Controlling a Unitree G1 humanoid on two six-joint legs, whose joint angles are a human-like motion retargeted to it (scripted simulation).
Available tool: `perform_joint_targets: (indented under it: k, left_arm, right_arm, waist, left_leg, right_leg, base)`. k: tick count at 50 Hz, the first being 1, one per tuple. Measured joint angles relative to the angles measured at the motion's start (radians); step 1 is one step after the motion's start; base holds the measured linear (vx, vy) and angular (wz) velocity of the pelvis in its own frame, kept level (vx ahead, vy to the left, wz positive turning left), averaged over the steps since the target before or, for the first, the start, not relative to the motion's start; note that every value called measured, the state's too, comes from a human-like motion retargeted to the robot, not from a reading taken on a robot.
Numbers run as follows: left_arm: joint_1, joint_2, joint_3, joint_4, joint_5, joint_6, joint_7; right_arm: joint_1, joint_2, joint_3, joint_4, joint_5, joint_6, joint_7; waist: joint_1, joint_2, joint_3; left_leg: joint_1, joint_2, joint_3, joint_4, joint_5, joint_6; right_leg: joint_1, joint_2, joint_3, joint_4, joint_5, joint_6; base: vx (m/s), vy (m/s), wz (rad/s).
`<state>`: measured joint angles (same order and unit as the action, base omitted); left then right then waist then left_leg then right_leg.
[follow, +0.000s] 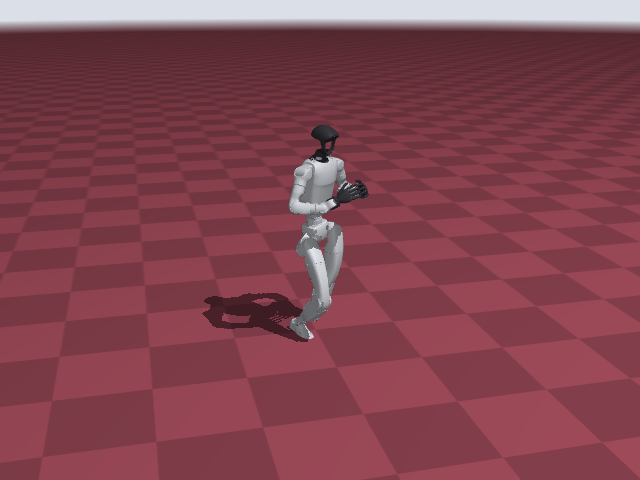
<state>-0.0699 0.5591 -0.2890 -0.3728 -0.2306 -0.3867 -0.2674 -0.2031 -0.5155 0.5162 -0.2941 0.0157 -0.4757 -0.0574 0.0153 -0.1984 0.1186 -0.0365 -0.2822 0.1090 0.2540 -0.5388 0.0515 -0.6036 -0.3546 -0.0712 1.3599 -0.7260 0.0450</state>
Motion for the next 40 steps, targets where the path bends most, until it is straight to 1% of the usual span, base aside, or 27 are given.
perform_joint_targets:
  k: [3, 5, 6, 7, 8, 9, 10, 12, 13, 16, 18, 20, 22, 23, 25, 27, 29, 30, 33, 36, 38, 40]
  left_arm:
    - [-0.078, 0.004, -0.011, -0.010, 0.022, 0.002, -0.016]
    - [-0.129, -0.002, -0.028, -0.012, 0.036, 0.003, -0.023]
    - [-0.160, -0.009, -0.045, -0.008, 0.039, 0.005, -0.024]
    - [-0.191, -0.022, -0.065, 0.000, 0.041, 0.005, -0.024]
    - [-0.225, -0.048, -0.094, 0.019, 0.039, 0.002, -0.020]
    - [-0.242, -0.065, -0.111, 0.027, 0.037, 0.001, -0.018]
    - [-0.251, -0.078, -0.123, 0.031, 0.034, -0.001, -0.016]
    - [-0.272, -0.117, -0.161, 0.085, 0.028, -0.003, 0.003]
    - [-0.271, -0.128, -0.171, 0.115, 0.031, -0.003, 0.015]
    - [-0.217, -0.142, -0.171, 0.249, 0.057, -0.001, 0.082]
    - [-0.140, -0.142, -0.151, 0.386, 0.090, 0.010, 0.141]
    - [-0.041, -0.140, -0.113, 0.561, 0.130, 0.037, 0.208]
    - [0.069, -0.144, -0.042, 0.752, 0.160, 0.073, 0.268]
    - [0.128, -0.148, 0.001, 0.838, 0.158, 0.094, 0.286]
    - [0.256, -0.157, 0.088, 0.974, 0.119, 0.131, 0.294]
    - [0.392, -0.158, 0.154, 1.065, 0.053, 0.161, 0.267]
    - [0.522, -0.157, 0.208, 1.132, -0.016, 0.184, 0.229]
    - [0.584, -0.157, 0.233, 1.162, -0.051, 0.192, 0.209]
    - [0.717, -0.176, 0.295, 1.218, -0.145, 0.203, 0.163]
    - [0.763, -0.216, 0.347, 1.222, -0.235, 0.199, 0.160]
    - [0.742, -0.250, 0.382, 1.200, -0.289, 0.187, 0.191]
    - [0.687, -0.281, 0.419, 1.161, -0.331, 0.162, 0.255]
  right_arm:
    - [0.093, -0.022, -0.019, 0.043, 0.002, 0.009, 0.015]
    - [0.166, -0.041, -0.031, 0.075, 0.005, 0.018, 0.030]
    - [0.207, -0.055, -0.042, 0.088, 0.009, 0.020, 0.043]
    - [0.253, -0.073, -0.056, 0.099, 0.016, 0.021, 0.059]
    - [0.309, -0.100, -0.079, 0.106, 0.028, 0.020, 0.080]
    - [0.350, -0.118, -0.087, 0.119, 0.031, 0.024, 0.091]
    - [0.383, -0.131, -0.087, 0.135, 0.032, 0.030, 0.097]
    - [0.460, -0.170, -0.113, 0.162, 0.030, 0.034, 0.117]
    - [0.482, -0.184, -0.117, 0.179, 0.024, 0.038, 0.119]
    - [0.481, -0.220, -0.110, 0.247, -0.013, 0.043, 0.104]
    - [0.417, -0.239, -0.090, 0.307, -0.045, 0.047, 0.074]
    - [0.294, -0.253, -0.061, 0.385, -0.083, 0.059, 0.018]
    - [0.097, -0.260, -0.030, 0.472, -0.124, 0.074, -0.075]
    - [-0.014, -0.261, -0.020, 0.506, -0.140, 0.081, -0.132]
    - [-0.237, -0.258, -0.016, 0.533, -0.154, 0.092, -0.246]
    - [-0.449, -0.249, -0.027, 0.502, -0.159, 0.101, -0.351]
    - [-0.650, -0.233, -0.035, 0.444, -0.168, 0.106, -0.444]
    - [-0.745, -0.224, -0.037, 0.410, -0.175, 0.108, -0.486]
    - [-0.955, -0.187, -0.028, 0.299, -0.214, 0.103, -0.578]
    - [-1.029, -0.136, -0.011, 0.197, -0.246, 0.100, -0.613]
    - [-0.997, -0.100, 0.008, 0.139, -0.252, 0.093, -0.598]
    - [-0.906, -0.066, 0.039, 0.095, -0.248, 0.077, -0.549]
  waist:
    - [-0.098, -0.080, -0.011]
    - [-0.153, -0.112, -0.034]
    - [-0.180, -0.112, -0.062]
    - [-0.204, -0.101, -0.106]
    - [-0.222, -0.069, -0.180]
    - [-0.232, -0.064, -0.212]
    - [-0.238, -0.072, -0.225]
    - [-0.211, -0.034, -0.284]
    - [-0.189, -0.022, -0.301]
    - [-0.095, 0.015, -0.314]
    - [-0.015, 0.049, -0.302]
    - [0.078, 0.093, -0.281]
    - [0.174, 0.145, -0.257]
    - [0.216, 0.168, -0.244]
    - [0.283, 0.198, -0.221]
    - [0.337, 0.209, -0.213]
    - [0.382, 0.208, -0.214]
    - [0.401, 0.204, -0.217]
    - [0.433, 0.165, -0.243]
    - [0.432, 0.117, -0.278]
    - [0.417, 0.089, -0.289]
    - [0.391, 0.064, -0.280]
  left_leg:
    - [-0.107, -0.091, -0.050, 0.145, -0.033, 0.000]
    - [-0.185, -0.130, -0.081, 0.233, -0.052, -0.009]
    - [-0.230, -0.139, -0.104, 0.264, -0.060, -0.017]
    - [-0.285, -0.140, -0.128, 0.281, -0.061, -0.027]
    - [-0.359, -0.128, -0.158, 0.273, -0.049, -0.041]
    - [-0.401, -0.132, -0.172, 0.286, -0.046, -0.049]
    - [-0.428, -0.144, -0.180, 0.311, -0.048, -0.054]
    - [-0.483, -0.107, -0.220, 0.300, -0.045, -0.072]
    - [-0.519, -0.088, -0.226, 0.325, -0.054, -0.078]
    - [-0.651, -0.014, -0.221, 0.520, -0.128, -0.098]
    - [-0.751, 0.072, -0.181, 0.723, -0.171, -0.116]
    - [-0.848, 0.209, -0.124, 0.971, -0.186, -0.125]
    - [-0.916, 0.344, -0.115, 1.203, -0.178, -0.128]
    - [-0.938, 0.387, -0.125, 1.293, -0.163, -0.129]
    - [-0.974, 0.436, -0.147, 1.410, -0.135, -0.122]
    - [-1.003, 0.464, -0.159, 1.428, -0.127, -0.100]
    - [-1.019, 0.479, -0.160, 1.362, -0.141, -0.078]
    - [-1.023, 0.482, -0.155, 1.306, -0.153, -0.068]
    - [-1.012, 0.437, -0.124, 1.057, -0.177, -0.061]
    - [-0.968, 0.378, -0.091, 0.845, -0.165, -0.064]
    - [-0.913, 0.346, -0.066, 0.770, -0.152, -0.059]
    - [-0.835, 0.307, -0.033, 0.734, -0.151, -0.046]
  right_leg:
    - [-0.073, -0.043, 0.098, 0.140, -0.021, 0.028]
    - [-0.098, -0.045, 0.136, 0.177, -0.032, 0.042]
    - [-0.111, -0.037, 0.137, 0.166, -0.041, 0.044]
    - [-0.137, -0.023, 0.132, 0.145, -0.046, 0.043]
    - [-0.188, 0.001, 0.115, 0.103, -0.044, 0.035]
    - [-0.201, 0.011, 0.112, 0.068, -0.052, 0.033]
    - [-0.195, 0.014, 0.117, 0.037, -0.065, 0.032]
    - [-0.191, 0.055, 0.060, -0.084, -0.081, 0.009]
    - [-0.188, 0.072, 0.030, -0.134, -0.089, -0.005]
    - [-0.167, 0.135, -0.068, -0.234, -0.109, -0.042]
    - [-0.144, 0.198, -0.125, -0.265, -0.120, -0.061]
    - [-0.119, 0.286, -0.165, -0.278, -0.133, -0.082]
    - [-0.086, 0.399, -0.171, -0.296, -0.137, -0.104]
    - [-0.066, 0.448, -0.162, -0.305, -0.137, -0.111]
    - [-0.026, 0.517, -0.134, -0.323, -0.137, -0.116]
    - [0.010, 0.555, -0.099, -0.352, -0.134, -0.113]
    - [0.053, 0.573, -0.066, -0.401, -0.119, -0.100]
    - [0.075, 0.575, -0.051, -0.429, -0.108, -0.090]
    - [0.137, 0.541, -0.018, -0.516, -0.075, -0.053]
    - [0.193, 0.496, 0.002, -0.584, -0.055, -0.027]
    - [0.230, 0.465, 0.018, -0.591, -0.053, -0.017]
    - [0.264, 0.421, 0.034, -0.537, -0.065, -0.008]
  base:
    - [-0.12, 0.02, 2.02]
    - [-0.07, -0.01, 2.06]
    - [-0.01, -0.03, 2.18]
    - [0.05, -0.06, 2.32]
    - [0.04, -0.07, 2.17]
    - [0.01, -0.08, 1.88]
    - [0.02, -0.10, 1.46]
    - [0.06, -0.13, 1.02]
    - [0.03, -0.13, 0.55]
    - [0.02, -0.12, 0.01]
    - [0.06, -0.10, -0.56]
    - [0.10, -0.08, -1.13]
    - [0.16, -0.07, -1.73]
    - [0.21, -0.05, -1.72]
    - [0.25, -0.03, -1.44]
    - [0.31, 0.01, -0.98]
    - [0.38, 0.05, -0.58]
    - [0.43, 0.09, -0.24]
    - [0.47, 0.13, 0.07]
    - [0.50, 0.17, 0.29]
    - [0.51, 0.19, 0.28]
    - [0.50, 0.20, 0.40]
